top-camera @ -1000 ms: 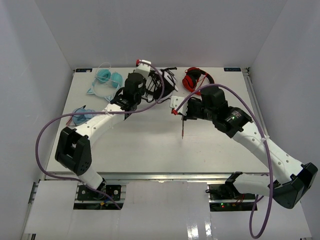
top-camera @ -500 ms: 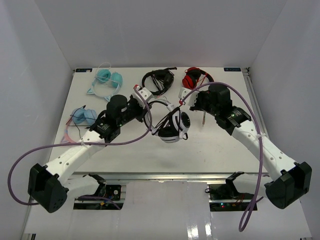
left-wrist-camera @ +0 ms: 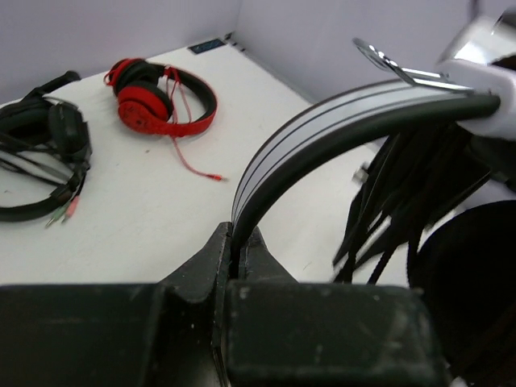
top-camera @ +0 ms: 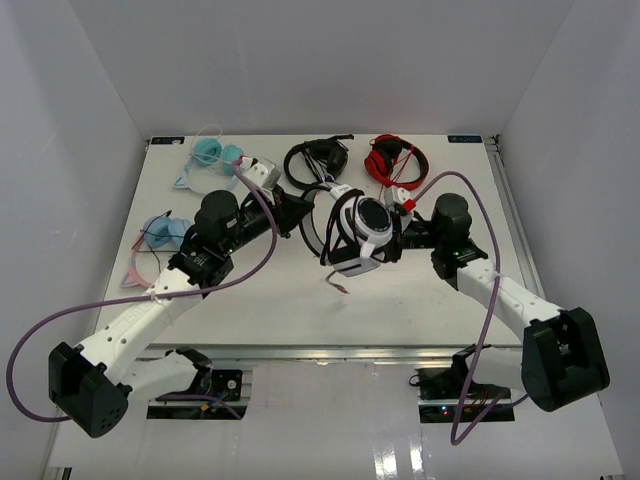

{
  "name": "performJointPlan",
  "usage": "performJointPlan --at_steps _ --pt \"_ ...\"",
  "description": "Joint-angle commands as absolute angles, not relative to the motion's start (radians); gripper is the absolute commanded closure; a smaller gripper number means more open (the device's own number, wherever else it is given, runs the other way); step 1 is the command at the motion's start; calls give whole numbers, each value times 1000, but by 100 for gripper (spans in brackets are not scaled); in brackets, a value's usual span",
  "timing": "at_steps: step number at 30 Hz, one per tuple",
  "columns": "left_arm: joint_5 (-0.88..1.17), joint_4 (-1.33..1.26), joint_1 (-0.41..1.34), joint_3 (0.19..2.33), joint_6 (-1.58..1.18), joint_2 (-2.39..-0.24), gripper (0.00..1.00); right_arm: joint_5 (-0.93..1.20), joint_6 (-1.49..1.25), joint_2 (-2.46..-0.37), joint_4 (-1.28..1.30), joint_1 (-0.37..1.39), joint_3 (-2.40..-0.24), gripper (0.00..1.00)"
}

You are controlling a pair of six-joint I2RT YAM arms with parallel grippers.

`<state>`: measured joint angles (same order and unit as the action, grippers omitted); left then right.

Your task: Wrap the headphones

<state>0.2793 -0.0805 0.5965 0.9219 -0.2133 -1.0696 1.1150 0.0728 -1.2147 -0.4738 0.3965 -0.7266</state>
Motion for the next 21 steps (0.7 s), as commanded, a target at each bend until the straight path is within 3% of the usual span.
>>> performJointPlan --at_steps 1,3,5,10,13,15,16,19,21 --pt "341 -322 609 1013 -399 -1082 100 1298 -618 -1273 -1135 399 -651 67" --pt "340 -333 615 1042 -414 -1103 100 1276 -696 -1308 -1243 404 -663 56" --pt "333 -336 623 1082 -426 -1125 100 1246 -772 -1360 -1370 412 -684 53" --pt "214 -330 632 1171 -461 -1158 100 1184 -987 -1499 -1633 417 -710 54" --pt "138 -351 634 1199 -470 -1174 100 1160 -996 -1512 -1665 427 -695 55" --pt "129 -367 632 1221 -493 -1200 100 1153 -984 -1511 -1664 431 -691 62" --pt "123 -372 632 1231 -512 -1214 100 1149 -979 -1504 -1656 432 -689 74" --pt "-30 -351 634 1246 -542 -1226 100 1147 -900 -1463 -1551 430 -672 92" --pt "-149 -337 633 1237 -566 -1218 100 1128 -817 -1409 -1394 429 -647 92"
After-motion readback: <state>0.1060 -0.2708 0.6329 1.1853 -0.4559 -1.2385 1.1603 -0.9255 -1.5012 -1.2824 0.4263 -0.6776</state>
